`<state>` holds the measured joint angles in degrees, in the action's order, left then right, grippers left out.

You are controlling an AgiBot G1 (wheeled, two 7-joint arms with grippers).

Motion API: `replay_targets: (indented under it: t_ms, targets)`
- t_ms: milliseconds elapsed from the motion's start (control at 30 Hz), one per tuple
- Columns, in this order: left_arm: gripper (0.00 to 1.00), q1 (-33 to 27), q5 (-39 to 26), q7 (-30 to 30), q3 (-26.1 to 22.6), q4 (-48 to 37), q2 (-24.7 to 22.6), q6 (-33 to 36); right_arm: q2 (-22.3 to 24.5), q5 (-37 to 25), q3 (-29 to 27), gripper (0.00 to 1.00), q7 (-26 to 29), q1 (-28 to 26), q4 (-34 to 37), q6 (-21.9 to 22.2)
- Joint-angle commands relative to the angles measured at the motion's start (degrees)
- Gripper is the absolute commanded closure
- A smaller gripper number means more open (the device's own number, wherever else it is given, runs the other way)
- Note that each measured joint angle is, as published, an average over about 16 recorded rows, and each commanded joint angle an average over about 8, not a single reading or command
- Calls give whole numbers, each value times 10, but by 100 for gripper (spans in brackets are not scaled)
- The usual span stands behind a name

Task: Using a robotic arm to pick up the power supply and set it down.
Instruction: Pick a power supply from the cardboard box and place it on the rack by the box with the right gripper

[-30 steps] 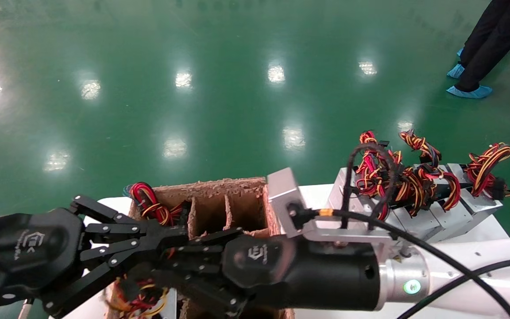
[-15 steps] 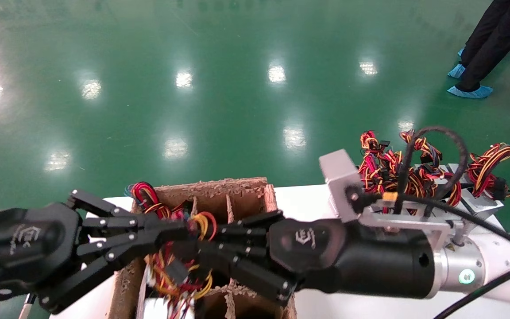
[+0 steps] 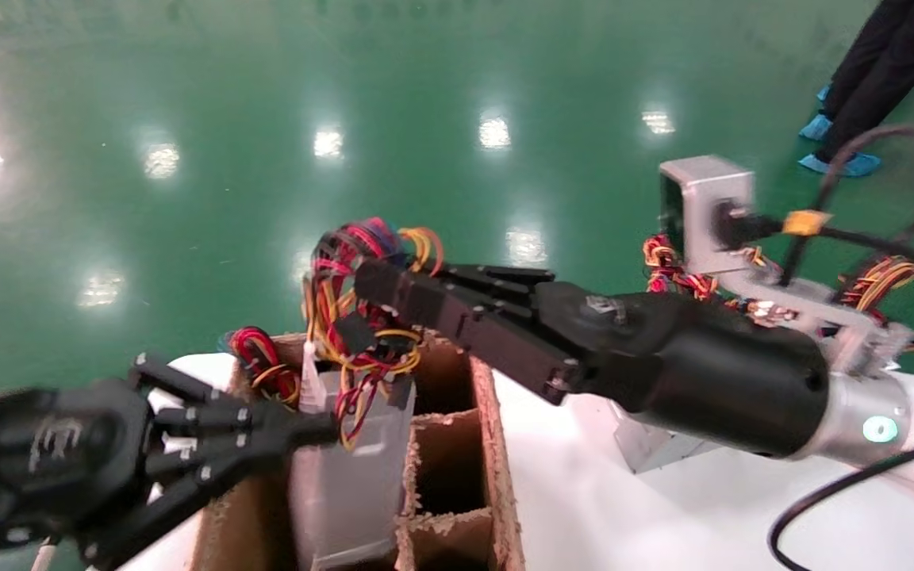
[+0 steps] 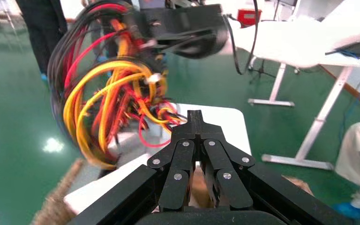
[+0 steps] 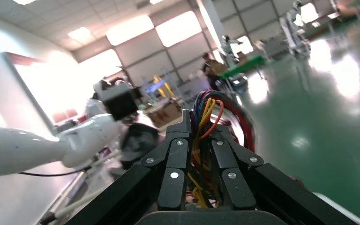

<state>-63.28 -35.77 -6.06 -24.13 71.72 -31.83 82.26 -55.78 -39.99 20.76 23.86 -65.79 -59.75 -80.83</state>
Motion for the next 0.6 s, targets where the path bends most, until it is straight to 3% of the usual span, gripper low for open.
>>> replay_targets:
  t_ms: [33, 600]
  targets:
    - [100, 0, 0, 0, 0, 0, 0, 0, 0, 1, -2, 100, 2, 0, 1, 7]
    - [100, 0, 0, 0, 0, 0, 0, 0, 10, 55, -58, 100, 2, -38, 16, 63]
